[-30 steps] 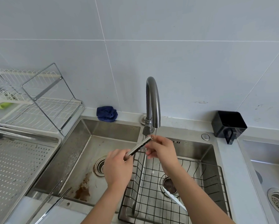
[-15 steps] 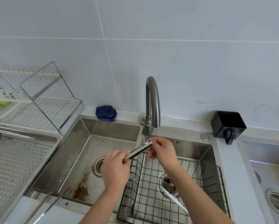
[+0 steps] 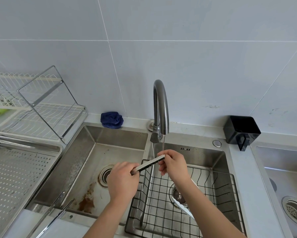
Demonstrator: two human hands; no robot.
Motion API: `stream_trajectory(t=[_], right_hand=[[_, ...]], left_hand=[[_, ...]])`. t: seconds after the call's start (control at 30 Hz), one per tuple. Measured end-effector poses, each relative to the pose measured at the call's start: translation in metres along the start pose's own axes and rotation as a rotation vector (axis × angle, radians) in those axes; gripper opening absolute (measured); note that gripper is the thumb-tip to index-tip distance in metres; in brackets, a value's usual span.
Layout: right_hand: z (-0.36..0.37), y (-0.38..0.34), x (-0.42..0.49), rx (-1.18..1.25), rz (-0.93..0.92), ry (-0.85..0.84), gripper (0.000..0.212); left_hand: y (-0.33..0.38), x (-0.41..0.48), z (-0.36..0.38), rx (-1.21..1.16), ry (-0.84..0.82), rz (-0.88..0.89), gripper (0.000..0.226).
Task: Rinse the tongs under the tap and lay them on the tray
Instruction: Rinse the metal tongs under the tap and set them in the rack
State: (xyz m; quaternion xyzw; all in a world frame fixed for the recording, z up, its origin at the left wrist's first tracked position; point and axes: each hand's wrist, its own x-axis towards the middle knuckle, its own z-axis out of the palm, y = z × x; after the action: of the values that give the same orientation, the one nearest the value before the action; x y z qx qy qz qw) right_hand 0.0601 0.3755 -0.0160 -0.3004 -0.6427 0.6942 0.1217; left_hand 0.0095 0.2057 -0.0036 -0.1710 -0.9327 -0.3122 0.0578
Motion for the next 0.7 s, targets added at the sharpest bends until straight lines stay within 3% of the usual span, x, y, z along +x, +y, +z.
stream_trajectory(t=[0.17, 0.3, 0.4, 0.63, 0.7], right_hand=[[0.0, -0.004, 0.002, 0.06, -0.021, -0.028, 0.022], [0.004, -0.007, 0.004, 0.236, 0.033, -0.057, 0.025], [0.002, -0.01, 0.005, 0.36, 0.085, -0.146, 0.019], [0.003, -0.014, 0.008, 0.299, 0.101, -0.076, 0.031], [-0.001, -0.014, 0.008, 0.438, 0.125, -0.193, 0.022]], left_hand=[[0.001, 0.003, 0.001, -0.026, -0.03, -0.074, 0.022], [0.003, 0.006, 0.005, -0.074, -0.065, -0.164, 0.049], [-0.001, 0.01, 0.007, -0.161, -0.086, -0.243, 0.053], [0.0, 0.004, 0.014, -0.432, -0.231, -0.363, 0.018], [0.001, 0.003, 0.013, -0.534, -0.248, -0.393, 0.007]])
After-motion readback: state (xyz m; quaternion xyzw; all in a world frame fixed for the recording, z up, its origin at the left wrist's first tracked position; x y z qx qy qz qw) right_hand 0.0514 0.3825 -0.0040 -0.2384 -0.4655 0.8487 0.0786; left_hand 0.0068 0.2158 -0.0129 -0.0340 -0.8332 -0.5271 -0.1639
